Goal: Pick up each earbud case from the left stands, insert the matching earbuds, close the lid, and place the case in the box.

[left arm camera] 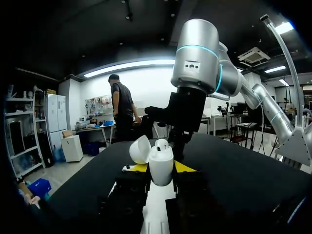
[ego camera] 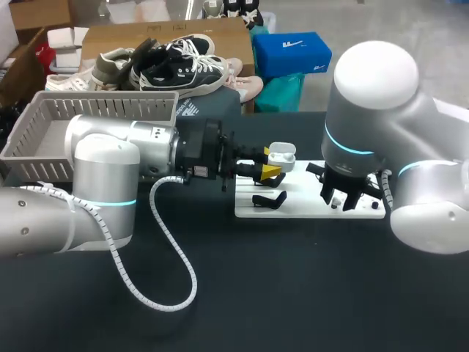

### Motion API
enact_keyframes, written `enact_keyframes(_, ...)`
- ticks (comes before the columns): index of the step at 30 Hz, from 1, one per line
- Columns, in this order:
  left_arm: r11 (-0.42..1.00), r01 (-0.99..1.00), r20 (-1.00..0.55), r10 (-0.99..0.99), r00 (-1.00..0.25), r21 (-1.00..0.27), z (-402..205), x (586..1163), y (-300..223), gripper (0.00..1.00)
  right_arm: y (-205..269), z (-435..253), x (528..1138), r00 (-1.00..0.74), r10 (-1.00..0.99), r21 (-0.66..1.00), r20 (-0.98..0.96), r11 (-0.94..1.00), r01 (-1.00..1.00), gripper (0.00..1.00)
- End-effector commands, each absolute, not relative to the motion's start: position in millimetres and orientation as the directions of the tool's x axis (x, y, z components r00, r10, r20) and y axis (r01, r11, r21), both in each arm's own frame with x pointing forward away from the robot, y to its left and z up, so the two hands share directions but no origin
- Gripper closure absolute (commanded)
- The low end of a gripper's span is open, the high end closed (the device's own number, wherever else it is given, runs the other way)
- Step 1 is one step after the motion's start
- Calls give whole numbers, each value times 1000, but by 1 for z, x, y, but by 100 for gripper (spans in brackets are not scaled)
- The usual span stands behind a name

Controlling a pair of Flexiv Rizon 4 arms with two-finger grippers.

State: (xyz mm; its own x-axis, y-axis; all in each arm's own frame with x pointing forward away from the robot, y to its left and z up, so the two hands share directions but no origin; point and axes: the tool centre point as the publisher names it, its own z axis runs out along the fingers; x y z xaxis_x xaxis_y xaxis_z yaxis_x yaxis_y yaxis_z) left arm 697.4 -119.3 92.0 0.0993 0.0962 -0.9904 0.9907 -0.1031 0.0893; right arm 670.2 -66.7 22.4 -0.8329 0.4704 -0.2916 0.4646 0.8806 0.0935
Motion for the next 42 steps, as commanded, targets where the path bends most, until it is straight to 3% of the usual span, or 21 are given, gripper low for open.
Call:
enact_keyframes(1, -104, 991, -990, 95, 100, 90, 92, 698, -119, 100, -66, 22, 672, -833, 470, 90, -292, 880, 466, 73)
enact_keyframes(19, -104, 991, -990, 95, 100, 90, 92, 698, -119, 100, -65, 20, 672, -841, 463, 80, -281, 884, 460, 81)
enact_keyframes(21, -104, 991, -990, 95, 100, 90, 92, 698, -119, 100, -65, 19, 673, -842, 461, 79, -279, 885, 459, 87)
enact_keyframes(23, -104, 991, -990, 95, 100, 90, 92, 698, -119, 100, -65, 19, 673, -843, 460, 79, -278, 886, 457, 100)
enact_keyframes(42, -104, 991, -990, 95, 100, 90, 92, 698, -119, 100, -67, 30, 669, -840, 461, 90, -286, 886, 456, 100)
